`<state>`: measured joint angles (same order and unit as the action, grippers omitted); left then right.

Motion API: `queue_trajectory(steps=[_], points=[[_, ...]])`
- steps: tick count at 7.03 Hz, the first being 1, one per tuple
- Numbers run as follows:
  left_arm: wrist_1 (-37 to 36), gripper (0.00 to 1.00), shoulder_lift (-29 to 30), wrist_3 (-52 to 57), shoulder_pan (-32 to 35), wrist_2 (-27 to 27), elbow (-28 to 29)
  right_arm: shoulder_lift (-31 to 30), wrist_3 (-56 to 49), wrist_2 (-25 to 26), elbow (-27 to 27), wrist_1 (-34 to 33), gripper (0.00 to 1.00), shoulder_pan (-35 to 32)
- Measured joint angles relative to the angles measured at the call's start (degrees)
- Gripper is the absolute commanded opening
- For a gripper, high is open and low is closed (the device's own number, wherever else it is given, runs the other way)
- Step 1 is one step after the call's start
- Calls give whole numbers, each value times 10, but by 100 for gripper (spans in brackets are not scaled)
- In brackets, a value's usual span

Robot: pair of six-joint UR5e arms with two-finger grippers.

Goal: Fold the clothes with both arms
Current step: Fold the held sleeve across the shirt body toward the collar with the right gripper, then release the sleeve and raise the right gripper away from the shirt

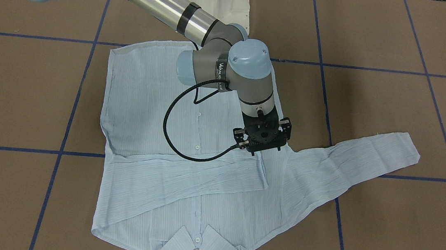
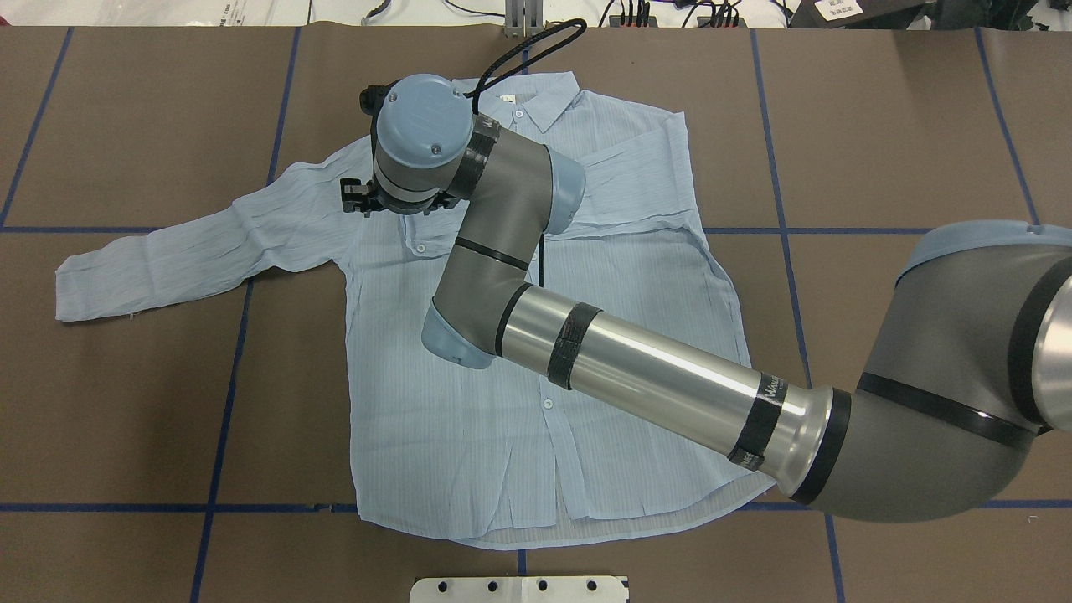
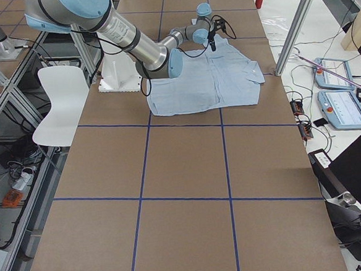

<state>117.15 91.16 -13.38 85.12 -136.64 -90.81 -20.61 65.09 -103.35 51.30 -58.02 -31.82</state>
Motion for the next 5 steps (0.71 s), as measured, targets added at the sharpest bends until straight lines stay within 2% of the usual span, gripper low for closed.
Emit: queue_trajectory(steps=[1, 2, 3, 5], points=[[27, 99, -1, -40, -26, 10, 4, -9, 3, -1, 33, -38, 100, -6], [70, 99, -6, -99, -58, 34, 9, -32, 2, -5, 93, -112, 100, -16], [126, 99, -12, -171, -88, 60, 23, -71, -7, -16, 166, -185, 100, -32], [264, 94, -40, -347, -155, 122, 47, -176, -76, -52, 305, -283, 100, -77]])
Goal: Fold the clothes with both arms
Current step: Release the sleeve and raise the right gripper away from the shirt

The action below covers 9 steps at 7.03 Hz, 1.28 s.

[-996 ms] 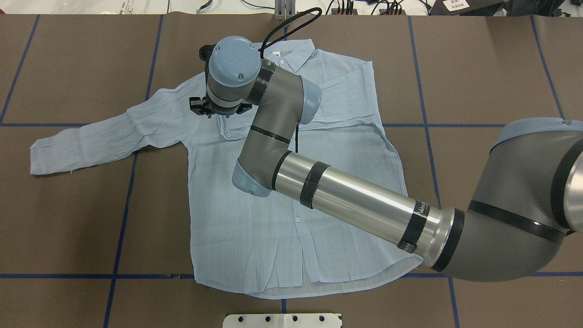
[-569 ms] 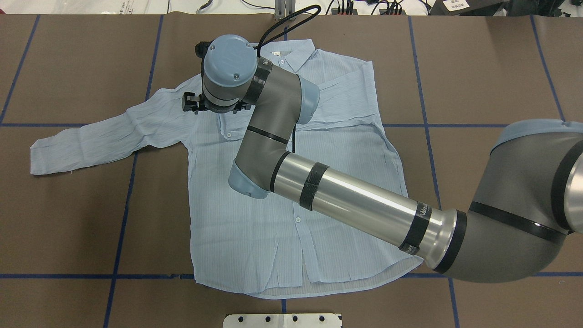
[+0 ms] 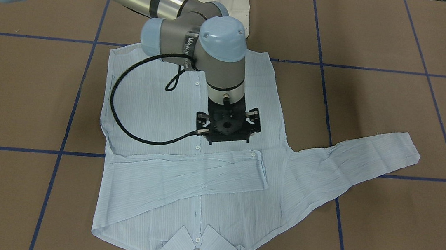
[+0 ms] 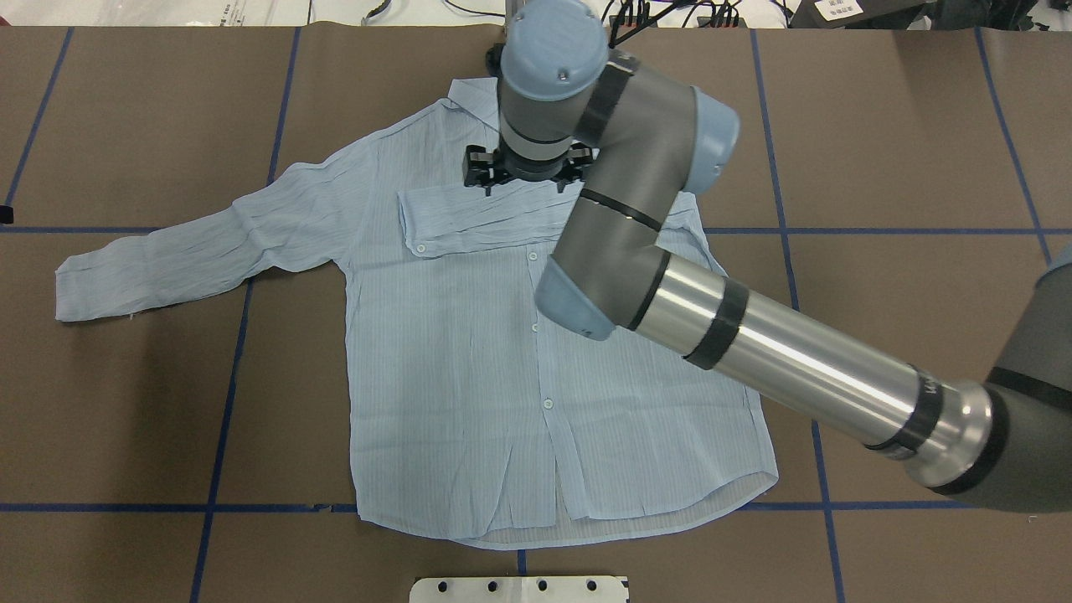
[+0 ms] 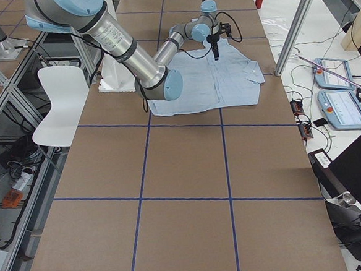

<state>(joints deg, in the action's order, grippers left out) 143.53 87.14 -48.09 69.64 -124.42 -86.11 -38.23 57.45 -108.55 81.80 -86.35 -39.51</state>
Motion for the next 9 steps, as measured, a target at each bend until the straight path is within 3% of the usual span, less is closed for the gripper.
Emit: queue_trajectory(steps=[2, 3, 4, 9], points=[[56, 86, -13, -128, -78, 97, 10, -114, -103, -60, 111, -43, 100, -66], [61, 81, -11, -151, -105, 131, 22, -157, -151, -87, 142, -48, 100, -98], [63, 74, -7, -159, -120, 147, 37, -183, -187, -100, 156, -50, 100, -120], [62, 60, 25, -160, -141, 154, 84, -213, -218, -142, 167, -47, 100, -157]])
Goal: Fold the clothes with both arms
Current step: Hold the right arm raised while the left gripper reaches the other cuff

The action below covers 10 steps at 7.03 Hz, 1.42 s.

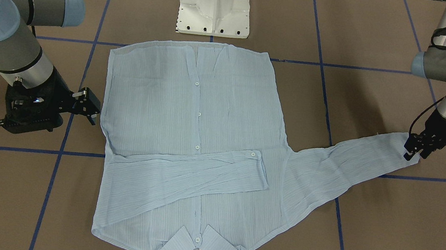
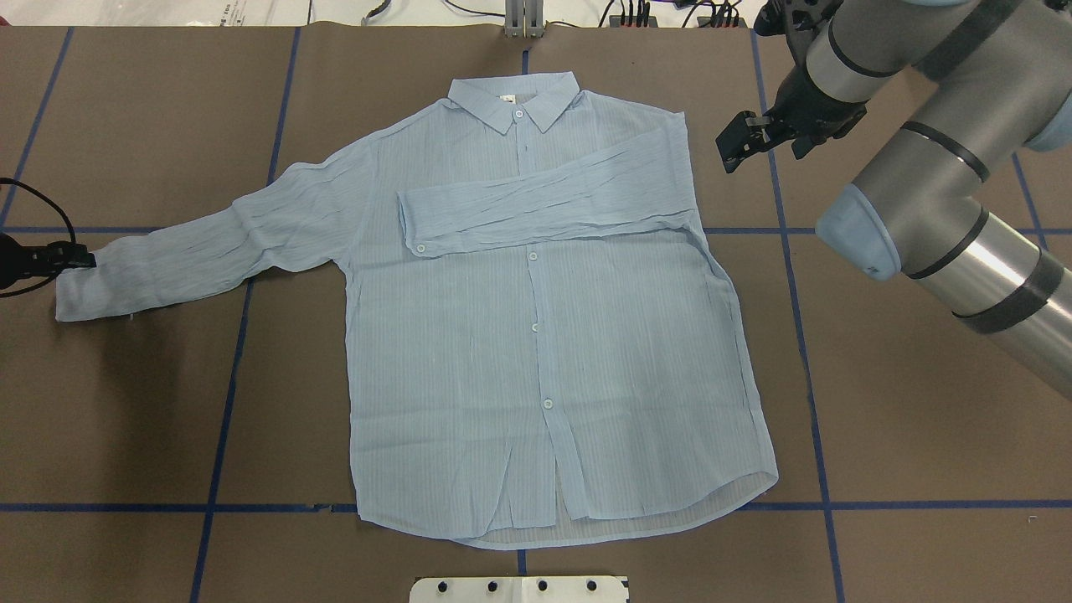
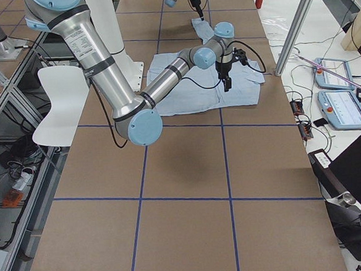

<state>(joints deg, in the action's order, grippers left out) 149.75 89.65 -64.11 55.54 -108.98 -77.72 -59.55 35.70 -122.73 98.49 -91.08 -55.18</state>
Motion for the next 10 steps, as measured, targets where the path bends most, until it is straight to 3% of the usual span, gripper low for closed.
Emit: queue_trajectory(steps=[7, 9, 10], points=[[0, 57, -14, 12, 3, -5, -13, -1, 1, 0, 1, -1, 100, -2], [0, 52, -15, 12, 2, -3, -12, -1, 1, 0, 0, -1, 100, -2], [-1, 44, -15, 12, 1, -3, -12, -1, 2, 1, -1, -1, 100, -1]])
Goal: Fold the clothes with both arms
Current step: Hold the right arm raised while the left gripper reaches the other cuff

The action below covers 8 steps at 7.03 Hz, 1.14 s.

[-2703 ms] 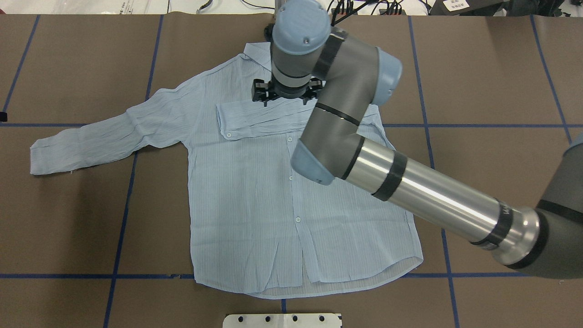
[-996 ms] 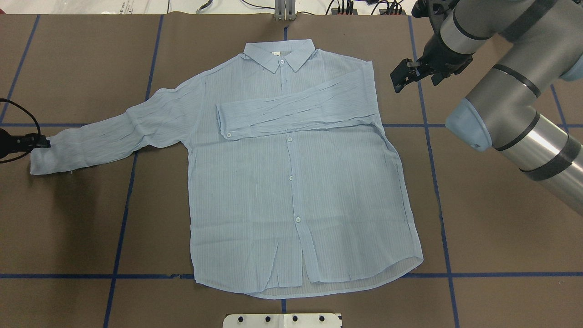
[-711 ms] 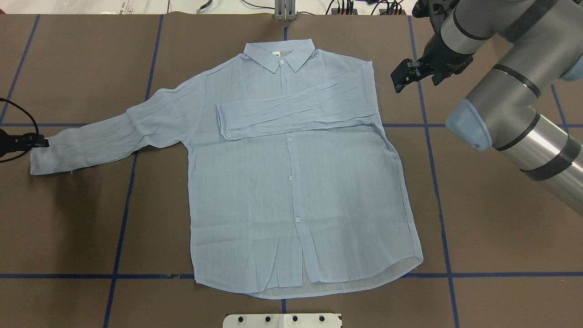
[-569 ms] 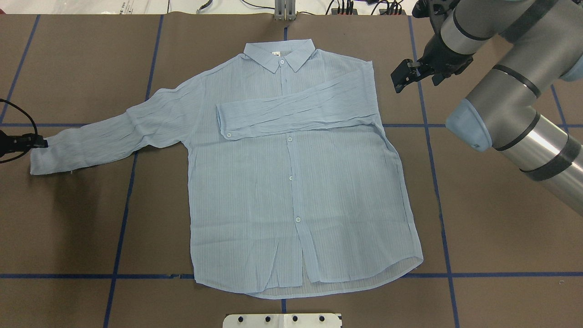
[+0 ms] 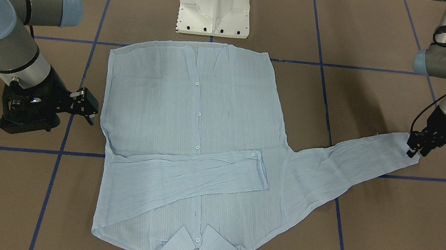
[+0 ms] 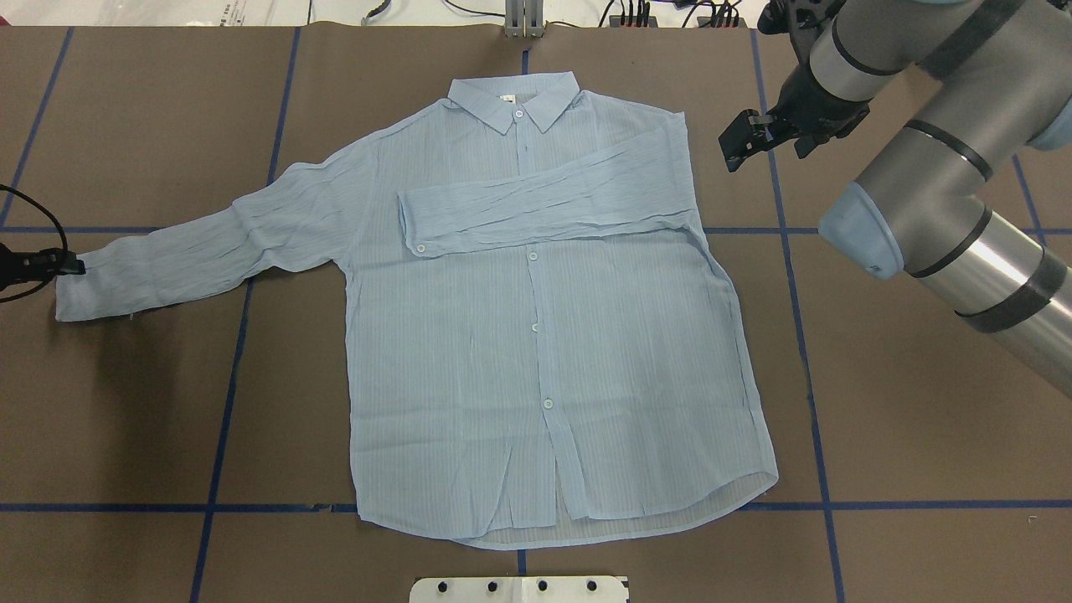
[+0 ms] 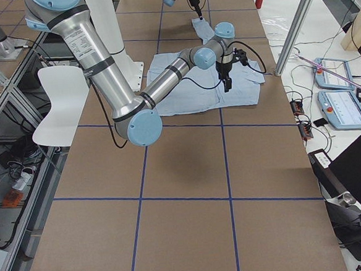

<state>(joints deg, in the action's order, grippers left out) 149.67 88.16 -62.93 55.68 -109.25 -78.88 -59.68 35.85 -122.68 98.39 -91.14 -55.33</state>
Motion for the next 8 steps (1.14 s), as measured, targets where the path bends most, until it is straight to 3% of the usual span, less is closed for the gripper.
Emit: queue_trajectory(steps=[1, 4, 6, 8], points=[[0, 37, 0, 0, 0, 1, 0, 0, 0, 0, 0, 0, 100, 0], [-1, 28, 0, -1, -2, 1, 0, -5, 0, 2, -1, 2, 100, 0], [-1, 0, 1, -4, -2, 0, -2, -7, 0, 2, -2, 3, 100, 0], [-2, 0, 0, -5, 0, -5, -12, -8, -1, 0, -1, 3, 100, 0]])
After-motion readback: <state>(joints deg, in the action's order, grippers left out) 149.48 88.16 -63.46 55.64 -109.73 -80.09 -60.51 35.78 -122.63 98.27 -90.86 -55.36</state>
